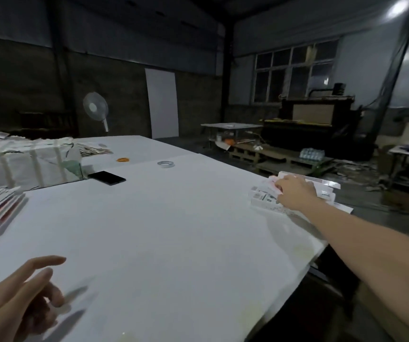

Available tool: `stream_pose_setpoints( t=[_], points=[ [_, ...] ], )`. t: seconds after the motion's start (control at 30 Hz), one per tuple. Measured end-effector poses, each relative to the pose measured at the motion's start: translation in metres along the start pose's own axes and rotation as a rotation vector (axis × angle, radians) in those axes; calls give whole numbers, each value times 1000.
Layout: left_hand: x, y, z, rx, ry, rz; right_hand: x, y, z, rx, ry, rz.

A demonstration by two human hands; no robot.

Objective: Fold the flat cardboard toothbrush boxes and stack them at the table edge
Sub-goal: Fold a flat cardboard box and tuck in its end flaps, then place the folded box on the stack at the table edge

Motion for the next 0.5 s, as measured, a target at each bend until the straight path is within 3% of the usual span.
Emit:
stream_pose_setpoints(
  t=[0.23, 0.37, 0.5],
  points=[
    [4, 9, 6, 83, -31, 93, 23, -5, -5, -39, 124, 47],
    [-10, 19, -3, 119, -63, 43, 83, 3, -3, -61, 29, 259],
    [-41, 33, -21, -2, -59, -57, 181, 36, 10, -76, -227, 518]
  ],
)
Point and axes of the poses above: each hand's wrist, its own y-axis away from the middle knuckle, its own z-axis out of the back of the hand, x = y × z, the point moved 7 cm from there along -y, towards the middle knuckle, and after that the axes turned 5 degrees about z, right-handed, at the moved point
